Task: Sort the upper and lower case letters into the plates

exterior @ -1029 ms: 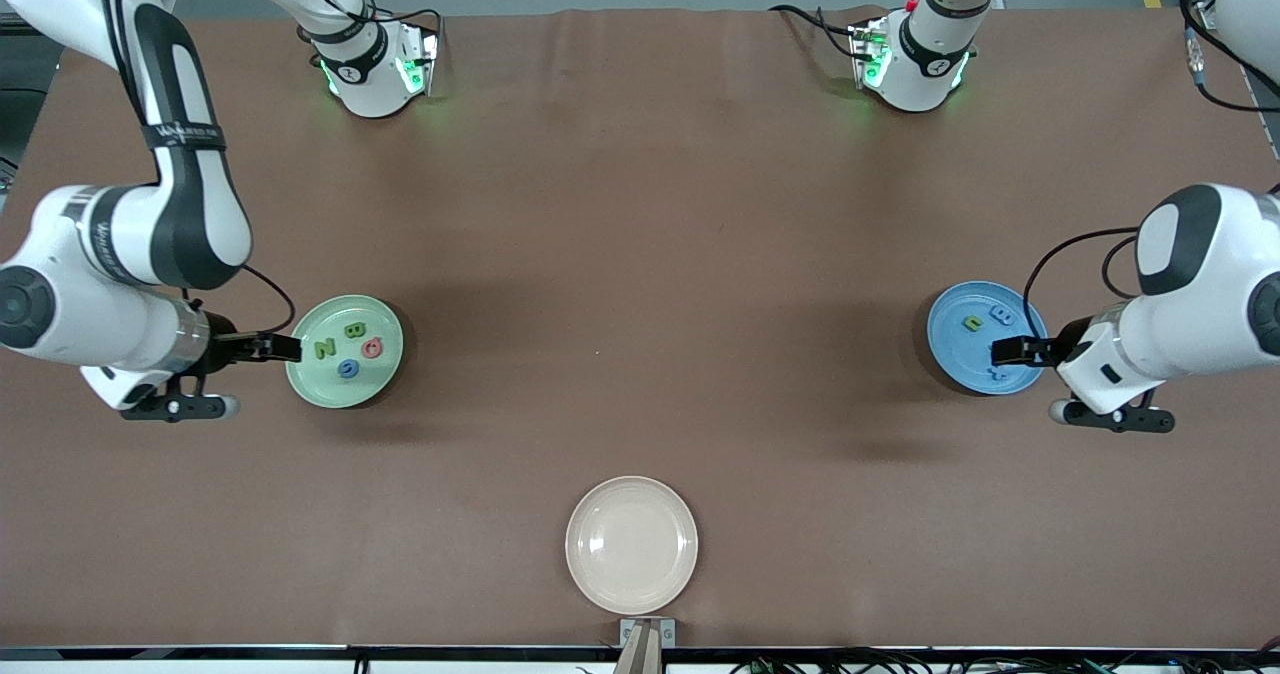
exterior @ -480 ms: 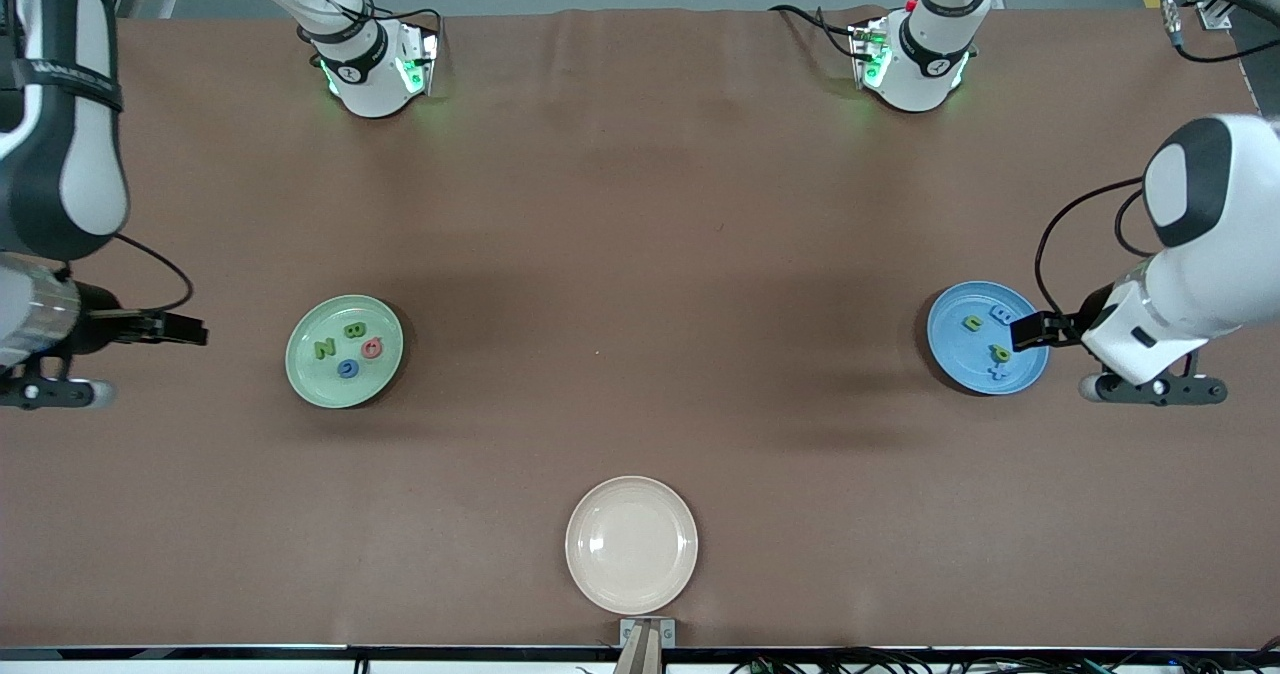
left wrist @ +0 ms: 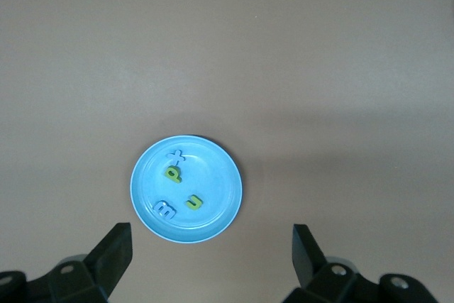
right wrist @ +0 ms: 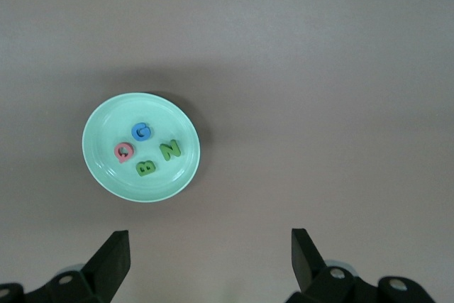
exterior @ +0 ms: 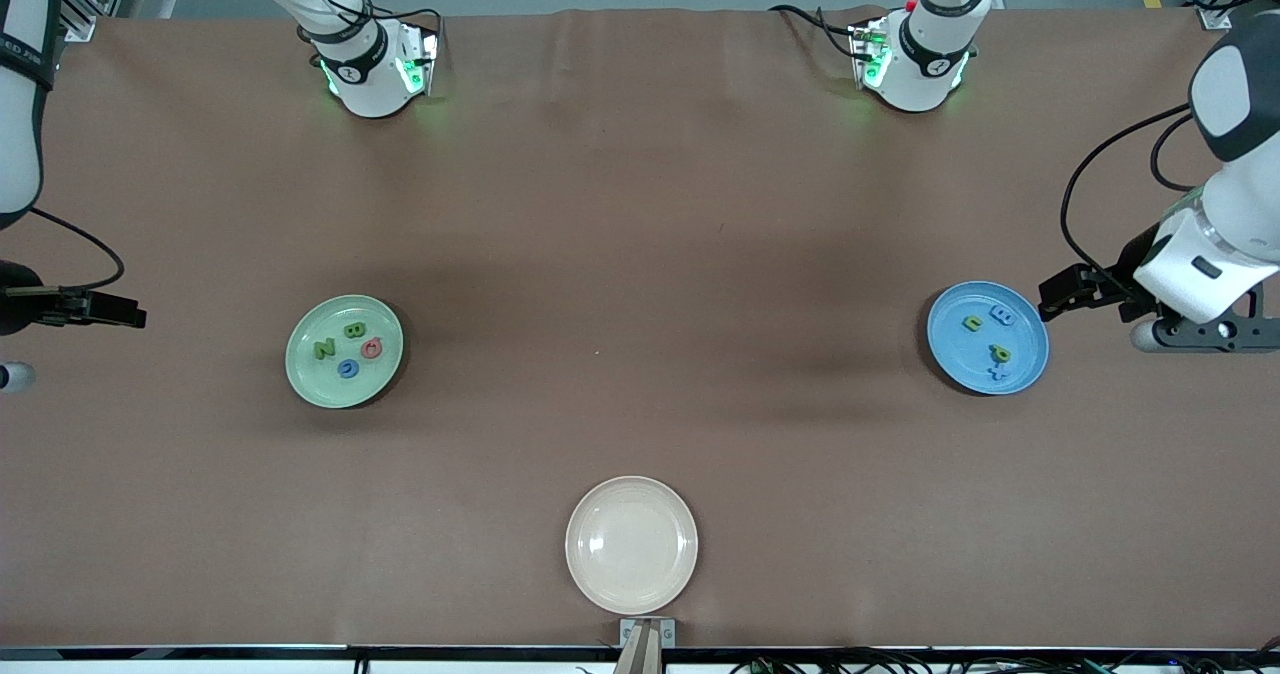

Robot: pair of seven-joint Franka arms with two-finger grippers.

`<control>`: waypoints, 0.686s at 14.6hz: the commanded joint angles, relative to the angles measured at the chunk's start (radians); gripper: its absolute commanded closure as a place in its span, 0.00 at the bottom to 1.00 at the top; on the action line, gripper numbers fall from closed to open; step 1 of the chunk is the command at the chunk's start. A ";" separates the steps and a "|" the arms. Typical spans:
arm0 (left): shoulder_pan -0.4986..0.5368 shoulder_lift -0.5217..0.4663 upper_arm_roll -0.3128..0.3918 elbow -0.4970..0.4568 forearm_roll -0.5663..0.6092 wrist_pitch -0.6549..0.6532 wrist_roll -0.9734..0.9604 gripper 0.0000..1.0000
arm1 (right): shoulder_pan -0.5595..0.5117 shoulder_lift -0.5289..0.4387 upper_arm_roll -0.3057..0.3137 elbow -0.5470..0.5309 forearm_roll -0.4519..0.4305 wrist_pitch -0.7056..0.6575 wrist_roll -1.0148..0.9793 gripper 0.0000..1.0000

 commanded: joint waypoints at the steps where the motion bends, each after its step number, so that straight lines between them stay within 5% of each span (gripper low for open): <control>1: -0.011 -0.035 0.014 -0.026 -0.026 -0.001 0.016 0.01 | -0.028 -0.009 0.010 0.015 -0.005 -0.044 -0.048 0.00; 10: -0.043 -0.081 0.068 -0.026 -0.063 -0.015 0.015 0.01 | -0.067 -0.001 0.014 0.107 0.013 -0.072 -0.048 0.00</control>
